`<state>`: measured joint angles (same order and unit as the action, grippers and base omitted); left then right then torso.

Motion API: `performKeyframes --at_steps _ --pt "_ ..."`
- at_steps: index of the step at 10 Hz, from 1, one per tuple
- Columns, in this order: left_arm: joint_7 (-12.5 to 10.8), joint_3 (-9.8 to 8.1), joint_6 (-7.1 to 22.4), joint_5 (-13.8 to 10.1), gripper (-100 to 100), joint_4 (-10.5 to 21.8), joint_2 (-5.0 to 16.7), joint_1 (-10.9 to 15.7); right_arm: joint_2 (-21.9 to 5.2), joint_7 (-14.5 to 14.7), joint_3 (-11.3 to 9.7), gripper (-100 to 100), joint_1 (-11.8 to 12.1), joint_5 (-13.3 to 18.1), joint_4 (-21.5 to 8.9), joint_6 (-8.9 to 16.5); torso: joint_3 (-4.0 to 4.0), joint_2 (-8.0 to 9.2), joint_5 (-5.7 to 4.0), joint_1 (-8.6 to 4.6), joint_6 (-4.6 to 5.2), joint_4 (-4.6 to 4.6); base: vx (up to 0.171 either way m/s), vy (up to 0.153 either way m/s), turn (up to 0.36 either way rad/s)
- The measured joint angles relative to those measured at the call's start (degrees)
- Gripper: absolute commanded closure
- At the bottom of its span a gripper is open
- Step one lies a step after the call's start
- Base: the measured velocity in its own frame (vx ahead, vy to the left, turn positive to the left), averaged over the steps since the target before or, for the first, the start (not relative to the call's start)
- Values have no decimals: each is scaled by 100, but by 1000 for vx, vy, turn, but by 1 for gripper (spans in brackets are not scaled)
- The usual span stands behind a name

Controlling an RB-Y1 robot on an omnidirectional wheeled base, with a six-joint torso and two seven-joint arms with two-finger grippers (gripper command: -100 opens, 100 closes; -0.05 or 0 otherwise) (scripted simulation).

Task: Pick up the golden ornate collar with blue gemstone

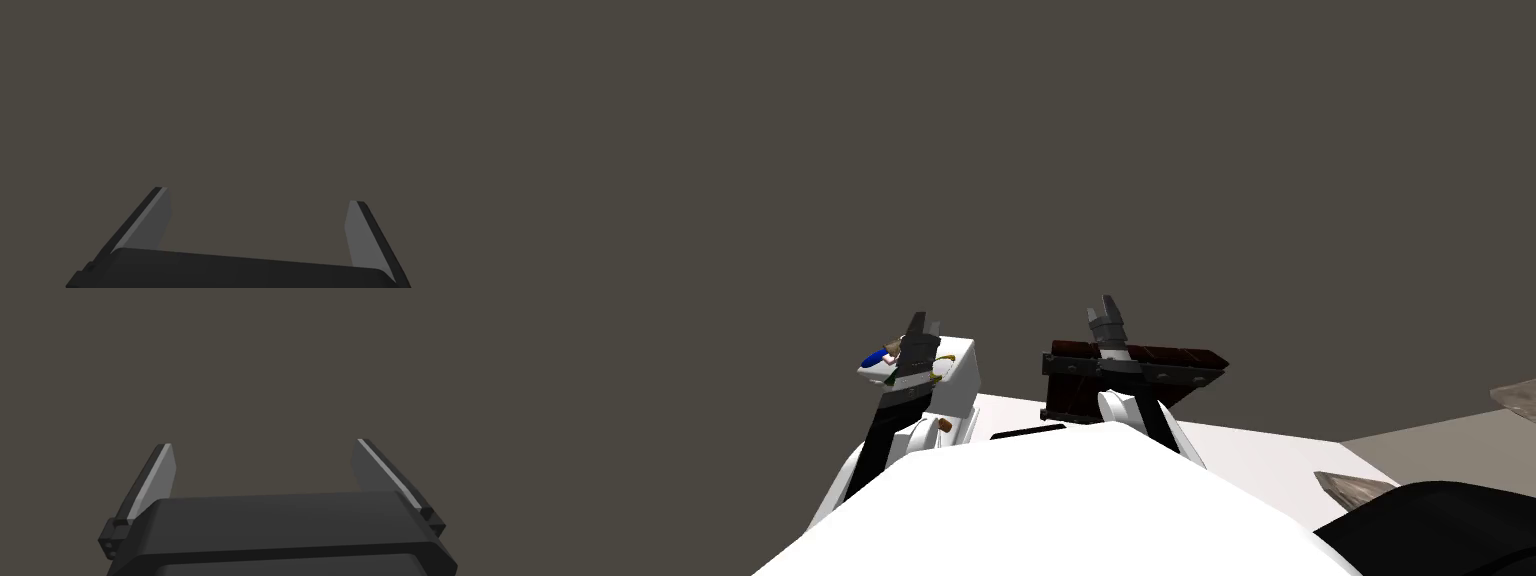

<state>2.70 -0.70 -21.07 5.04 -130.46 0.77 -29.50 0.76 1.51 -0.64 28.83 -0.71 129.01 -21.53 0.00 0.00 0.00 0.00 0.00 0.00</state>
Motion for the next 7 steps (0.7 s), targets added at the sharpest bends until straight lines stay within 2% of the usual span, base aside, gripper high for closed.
performKeyframes --at_steps 4,7 --pt "-56 100 277 21 -100 -61 507 -115 0 0 0 0 0 0 0 0 8 13 0 -1 0 3 -31 -3 -11" --pt "-115 245 584 51 -100 -162 730 -274 0 0 0 0 -1 0 0 0 12 21 -1 -3 0 4 -52 -9 -15"
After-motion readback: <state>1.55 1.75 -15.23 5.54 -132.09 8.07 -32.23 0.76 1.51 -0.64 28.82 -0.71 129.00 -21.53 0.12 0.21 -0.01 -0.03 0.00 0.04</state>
